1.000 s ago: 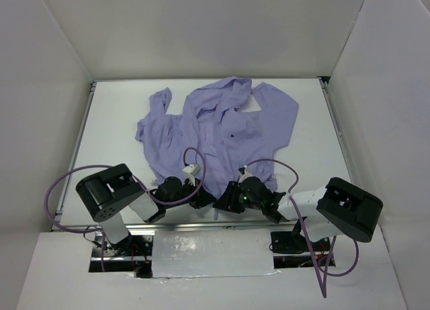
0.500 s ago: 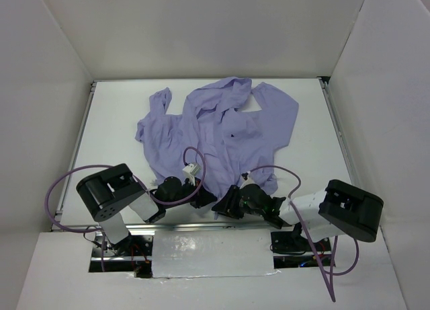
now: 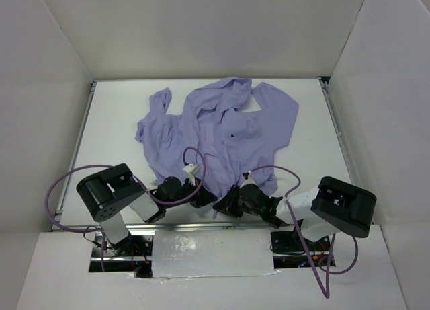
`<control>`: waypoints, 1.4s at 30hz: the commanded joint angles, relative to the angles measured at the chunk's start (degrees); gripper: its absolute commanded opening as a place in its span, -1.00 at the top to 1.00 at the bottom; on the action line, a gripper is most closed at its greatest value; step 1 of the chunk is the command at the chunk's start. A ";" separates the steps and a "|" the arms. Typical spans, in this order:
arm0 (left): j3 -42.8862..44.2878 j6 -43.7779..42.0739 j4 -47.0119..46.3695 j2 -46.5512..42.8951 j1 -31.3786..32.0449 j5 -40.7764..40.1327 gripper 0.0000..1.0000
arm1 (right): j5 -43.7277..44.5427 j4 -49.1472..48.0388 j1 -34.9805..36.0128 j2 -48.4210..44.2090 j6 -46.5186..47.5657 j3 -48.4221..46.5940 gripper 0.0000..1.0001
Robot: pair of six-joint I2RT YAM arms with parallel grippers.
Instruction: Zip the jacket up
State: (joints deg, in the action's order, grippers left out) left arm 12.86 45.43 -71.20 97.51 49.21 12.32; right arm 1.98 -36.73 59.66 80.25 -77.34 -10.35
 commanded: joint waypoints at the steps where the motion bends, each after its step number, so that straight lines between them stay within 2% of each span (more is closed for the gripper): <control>1: 0.23 0.10 -5.18 0.22 -0.08 1.04 1.00 | 1.80 0.52 0.55 -0.17 0.00 -0.29 0.48; 12: 0.50 0.54 -6.85 1.27 -0.08 2.10 1.00 | 4.00 -1.67 0.81 -1.32 -1.41 1.65 0.85; 14: 0.32 0.45 -6.85 1.27 -0.08 2.01 1.00 | 3.82 -2.03 0.72 -0.62 -1.50 1.12 1.00; 19: 0.15 0.19 -6.85 1.27 -0.08 1.92 1.00 | 2.68 -1.42 0.81 -1.75 -2.90 0.51 1.00; 22: -1.08 0.36 -9.12 0.84 -0.17 1.57 1.00 | 2.59 2.70 0.72 -4.56 -4.31 -0.28 1.00; 26: -0.56 -0.60 -7.20 -0.04 -0.17 2.01 1.00 | 3.56 6.93 0.81 -7.11 -3.52 -1.17 1.00; 42: -0.38 -0.08 -12.38 3.03 -0.08 6.14 1.00 | 4.35 7.02 -1.56 -7.65 2.63 -1.95 1.00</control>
State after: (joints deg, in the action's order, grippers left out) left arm 12.10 45.45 -73.12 99.44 49.21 16.14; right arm 4.36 -30.65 59.29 72.49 -77.28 -10.07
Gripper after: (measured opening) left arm 0.042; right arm 0.008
